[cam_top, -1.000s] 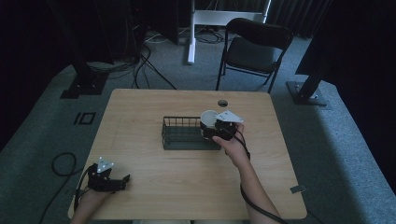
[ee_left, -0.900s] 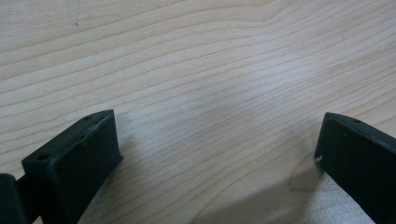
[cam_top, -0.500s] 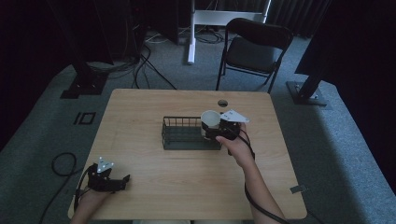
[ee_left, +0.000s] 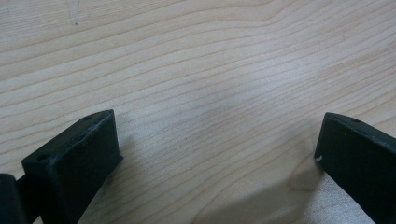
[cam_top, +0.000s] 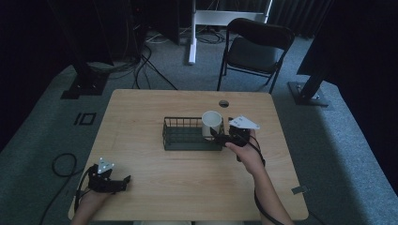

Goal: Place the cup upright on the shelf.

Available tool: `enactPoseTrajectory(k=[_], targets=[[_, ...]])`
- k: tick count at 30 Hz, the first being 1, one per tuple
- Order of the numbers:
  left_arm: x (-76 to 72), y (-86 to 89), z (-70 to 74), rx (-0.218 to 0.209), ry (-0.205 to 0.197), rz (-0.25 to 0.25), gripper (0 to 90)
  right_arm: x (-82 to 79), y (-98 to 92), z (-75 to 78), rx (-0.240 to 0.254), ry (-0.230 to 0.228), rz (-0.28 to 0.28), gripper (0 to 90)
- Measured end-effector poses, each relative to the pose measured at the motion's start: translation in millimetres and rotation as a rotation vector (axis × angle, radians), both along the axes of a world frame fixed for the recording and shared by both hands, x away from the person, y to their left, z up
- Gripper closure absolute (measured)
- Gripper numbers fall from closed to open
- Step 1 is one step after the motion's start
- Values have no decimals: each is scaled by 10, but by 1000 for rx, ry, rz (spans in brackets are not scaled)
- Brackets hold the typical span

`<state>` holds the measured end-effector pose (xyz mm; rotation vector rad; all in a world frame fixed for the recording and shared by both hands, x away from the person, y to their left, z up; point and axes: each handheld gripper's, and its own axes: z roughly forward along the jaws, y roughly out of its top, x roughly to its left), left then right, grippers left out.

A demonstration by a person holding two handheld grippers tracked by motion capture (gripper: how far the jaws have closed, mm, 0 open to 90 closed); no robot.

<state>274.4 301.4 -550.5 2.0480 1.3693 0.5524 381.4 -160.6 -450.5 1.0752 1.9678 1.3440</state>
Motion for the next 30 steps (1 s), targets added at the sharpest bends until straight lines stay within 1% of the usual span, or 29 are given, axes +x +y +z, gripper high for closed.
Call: enactPoseTrajectory(k=[2, 12, 15, 20, 23, 25, 30], targets=[[0, 0, 0, 0, 0, 0, 1, -28, -31, -26, -11, 0, -1, 118], [0, 0, 0, 0, 0, 0, 1, -133, -187, -186, 1, 20, -21, 119], [0, 0, 0, 0, 0, 0, 1, -160, -235, -262, -5, 30, -30, 119], [0, 0, 0, 0, 0, 0, 1, -183, -309, -374, -7, 53, -44, 119], [0, 0, 0, 0, 0, 0, 1, -195, -349, -424, -7, 60, -53, 119], [0, 0, 0, 0, 0, 0, 1, -202, -372, -452, -14, 56, -58, 119], [0, 0, 0, 0, 0, 0, 1, -227, -428, -541, -23, 71, -72, 119]])
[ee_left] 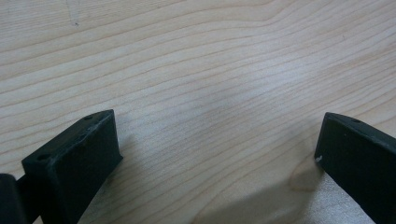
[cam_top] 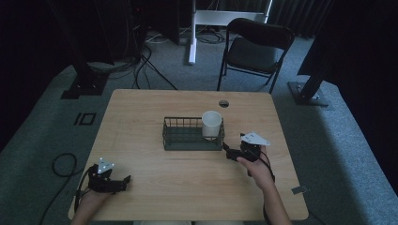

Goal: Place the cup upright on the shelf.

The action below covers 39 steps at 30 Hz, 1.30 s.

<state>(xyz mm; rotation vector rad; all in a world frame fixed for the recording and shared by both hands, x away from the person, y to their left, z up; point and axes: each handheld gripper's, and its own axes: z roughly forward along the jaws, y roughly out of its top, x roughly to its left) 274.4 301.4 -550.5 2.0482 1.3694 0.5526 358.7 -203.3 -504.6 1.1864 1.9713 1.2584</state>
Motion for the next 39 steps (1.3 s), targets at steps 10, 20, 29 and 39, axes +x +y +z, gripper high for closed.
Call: enactPoseTrajectory(k=[10, 20, 29, 39], targets=[[0, -1, 0, -1, 0, 0, 1, -43, -138, -169, -7, 32, -66, 119], [0, 0, -1, 1, -1, 0, 1, -82, -276, -249, -10, 56, -140, 119], [0, 1, -1, 1, -1, -1, 1, -76, -294, -338, -54, 89, -181, 119], [0, 0, -1, 1, -1, -1, 1, -66, -357, -420, -79, 141, -243, 119]])
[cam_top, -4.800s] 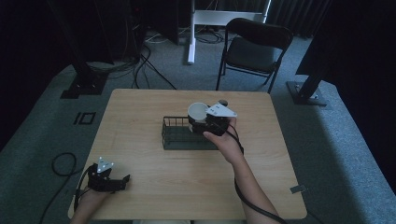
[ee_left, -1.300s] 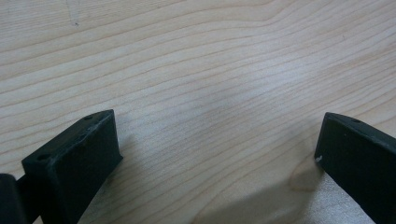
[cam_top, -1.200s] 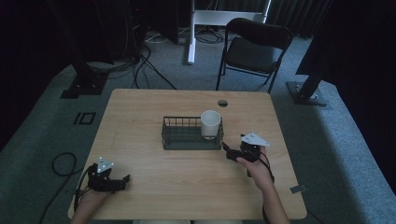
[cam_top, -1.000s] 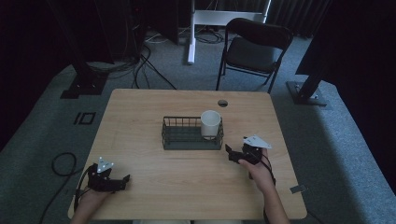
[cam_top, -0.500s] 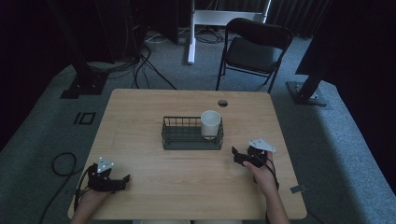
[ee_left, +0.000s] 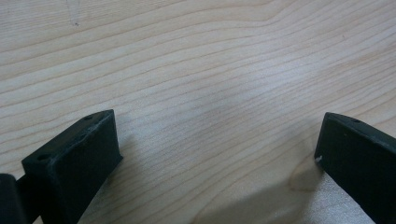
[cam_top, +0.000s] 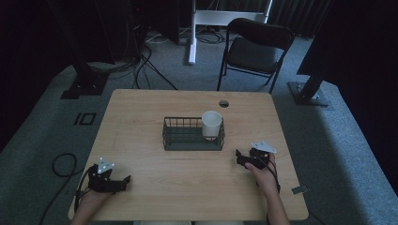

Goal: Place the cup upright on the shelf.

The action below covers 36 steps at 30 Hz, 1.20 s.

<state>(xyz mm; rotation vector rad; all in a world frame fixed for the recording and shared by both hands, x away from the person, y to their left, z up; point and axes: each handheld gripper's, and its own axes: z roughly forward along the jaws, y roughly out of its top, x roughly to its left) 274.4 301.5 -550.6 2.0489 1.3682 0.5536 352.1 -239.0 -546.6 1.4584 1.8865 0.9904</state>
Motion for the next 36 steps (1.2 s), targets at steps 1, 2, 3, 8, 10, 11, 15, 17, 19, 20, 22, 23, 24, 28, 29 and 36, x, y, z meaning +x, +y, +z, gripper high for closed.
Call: enactPoseTrajectory(k=[1, 2, 3, 8, 10, 11, 15, 17, 19, 20, 22, 23, 24, 28, 29, 36], targets=[[0, 0, 0, 0, 0, 0, 1, -1, -5, -8, -4, 3, -4, 119], [0, 0, 0, 0, 0, 0, 1, -2, -11, -11, -6, 10, -8, 119], [0, 0, 0, 0, 0, 0, 1, -4, -18, -12, -9, 10, -14, 119], [0, 0, 0, 0, 0, 0, 1, -11, -103, -22, -35, 43, -81, 119], [0, 0, 0, 0, 0, 0, 1, -16, -138, -25, -32, 56, -93, 119], [0, 0, 0, 0, 0, 0, 1, -20, -156, -24, -26, 59, -106, 119], [0, 0, 0, 0, 0, 0, 1, -29, -225, -33, -31, 85, -118, 119], [0, 0, 0, 0, 0, 0, 1, -28, -247, -41, -36, 106, -112, 119], [0, 0, 0, 0, 0, 0, 1, -28, -258, -46, -37, 122, -106, 119], [0, 0, 0, 0, 0, 0, 1, -29, -269, -53, -39, 142, -83, 117], [0, 0, 0, 0, 0, 0, 1, -29, -272, -54, -39, 144, -67, 113], [0, 0, 0, 0, 0, 0, 1, -29, -272, -54, -39, 144, -67, 113], [0, 0, 0, 0, 0, 0, 1, -29, -274, -54, -36, 146, -66, 113], [0, 0, 0, 0, 0, 0, 1, -28, -275, -55, -35, 145, -65, 113], [0, 0, 0, 0, 0, 0, 1, -28, -277, -55, -35, 145, -64, 113], [0, 0, 0, 0, 0, 0, 1, -26, -281, -55, -35, 145, -56, 113]])
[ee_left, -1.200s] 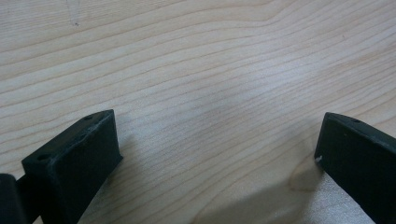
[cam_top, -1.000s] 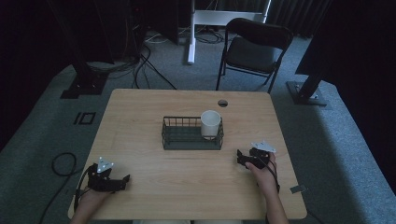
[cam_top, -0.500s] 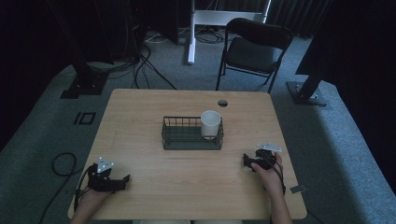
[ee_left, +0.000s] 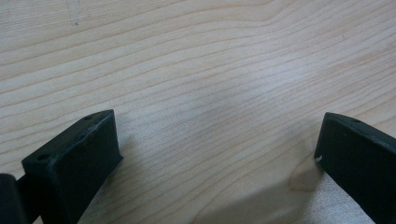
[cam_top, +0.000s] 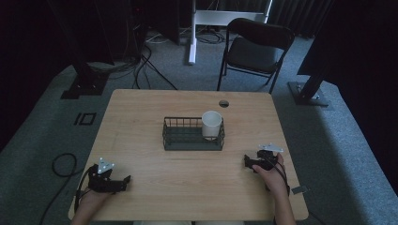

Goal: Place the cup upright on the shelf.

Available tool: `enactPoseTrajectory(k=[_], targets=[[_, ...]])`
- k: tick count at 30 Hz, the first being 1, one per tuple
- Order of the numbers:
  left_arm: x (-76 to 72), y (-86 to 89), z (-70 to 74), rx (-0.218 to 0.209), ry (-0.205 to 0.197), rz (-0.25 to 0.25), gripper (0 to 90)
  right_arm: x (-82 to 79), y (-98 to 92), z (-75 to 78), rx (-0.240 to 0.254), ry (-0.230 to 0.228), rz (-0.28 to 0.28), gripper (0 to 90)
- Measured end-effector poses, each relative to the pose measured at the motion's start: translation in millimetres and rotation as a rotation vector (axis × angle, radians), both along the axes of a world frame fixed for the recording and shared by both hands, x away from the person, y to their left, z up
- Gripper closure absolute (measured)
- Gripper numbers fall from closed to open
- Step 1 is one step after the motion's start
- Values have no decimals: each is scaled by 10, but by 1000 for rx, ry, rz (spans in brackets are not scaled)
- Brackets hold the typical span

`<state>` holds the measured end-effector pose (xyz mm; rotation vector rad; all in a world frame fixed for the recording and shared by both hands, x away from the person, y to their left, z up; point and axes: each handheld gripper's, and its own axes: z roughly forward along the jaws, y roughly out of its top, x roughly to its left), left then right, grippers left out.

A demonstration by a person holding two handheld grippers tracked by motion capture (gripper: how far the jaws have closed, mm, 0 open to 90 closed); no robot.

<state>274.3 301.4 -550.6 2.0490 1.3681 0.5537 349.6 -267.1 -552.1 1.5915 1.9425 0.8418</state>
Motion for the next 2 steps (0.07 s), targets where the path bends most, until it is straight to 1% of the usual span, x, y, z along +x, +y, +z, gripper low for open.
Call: enactPoseTrajectory(k=[2], targets=[[0, 0, 0, 0, 0, 0, 1, 0, 0, 0, 0, 0, 0, 112]])
